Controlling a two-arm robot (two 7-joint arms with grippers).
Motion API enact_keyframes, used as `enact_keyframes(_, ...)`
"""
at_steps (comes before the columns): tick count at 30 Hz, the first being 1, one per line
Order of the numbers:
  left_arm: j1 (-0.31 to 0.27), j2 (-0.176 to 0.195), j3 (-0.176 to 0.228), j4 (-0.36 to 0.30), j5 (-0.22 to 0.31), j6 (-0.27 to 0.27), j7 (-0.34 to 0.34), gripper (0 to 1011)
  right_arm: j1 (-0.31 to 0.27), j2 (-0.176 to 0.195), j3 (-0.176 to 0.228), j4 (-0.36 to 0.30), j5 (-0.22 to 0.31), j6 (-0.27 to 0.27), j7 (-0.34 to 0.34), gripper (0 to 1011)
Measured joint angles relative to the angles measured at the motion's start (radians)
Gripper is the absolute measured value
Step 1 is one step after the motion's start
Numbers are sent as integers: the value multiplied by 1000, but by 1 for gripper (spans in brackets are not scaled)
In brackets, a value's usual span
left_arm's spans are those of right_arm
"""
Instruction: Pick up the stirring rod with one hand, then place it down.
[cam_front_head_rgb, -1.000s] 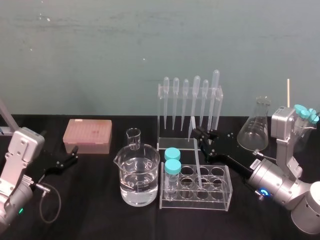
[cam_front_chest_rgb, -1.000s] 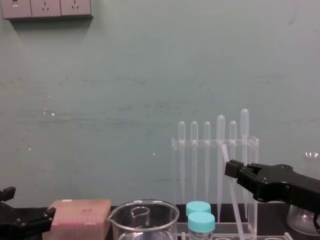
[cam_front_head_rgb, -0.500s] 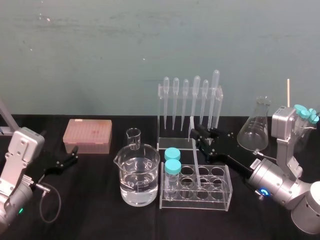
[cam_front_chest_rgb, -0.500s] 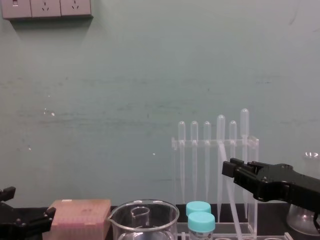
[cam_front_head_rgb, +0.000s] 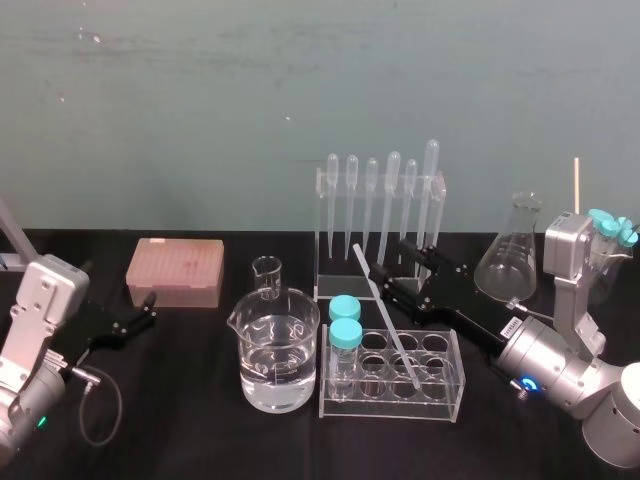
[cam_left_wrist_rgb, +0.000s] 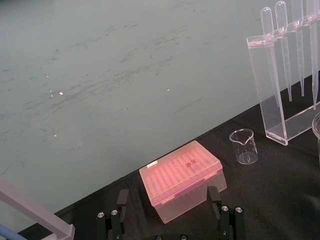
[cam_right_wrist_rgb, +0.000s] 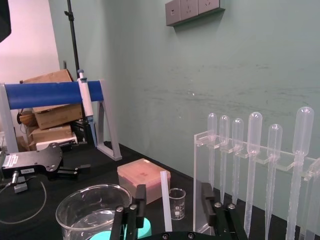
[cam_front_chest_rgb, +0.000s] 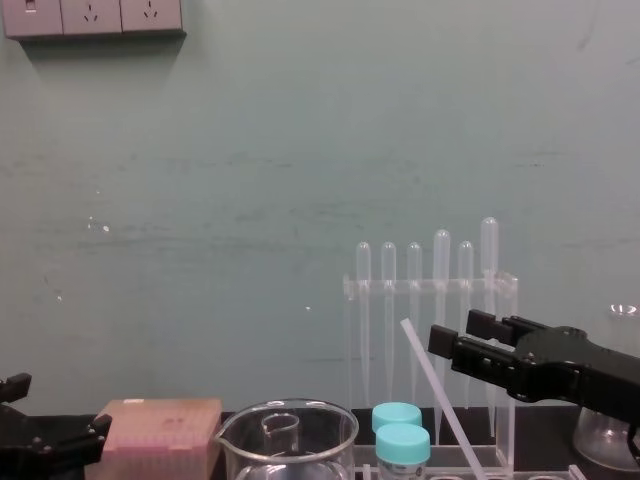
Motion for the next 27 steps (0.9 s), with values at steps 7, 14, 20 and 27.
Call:
enact_keyframes(7,0,0,0,0,0,0,0,1000,0,0,0,0,0,0,1,883)
enact_keyframes(14,0,0,0,0,0,0,0,1000,-37,-16,48,-33,-91,25,-229,1000)
enact_keyframes(20,0,0,0,0,0,0,0,1000,-84,-40,108,-39,-233,122,-552,1000)
enact_keyframes(27,0,0,0,0,0,0,0,1000,-114,-53,142,-30,-271,180,-644,1000)
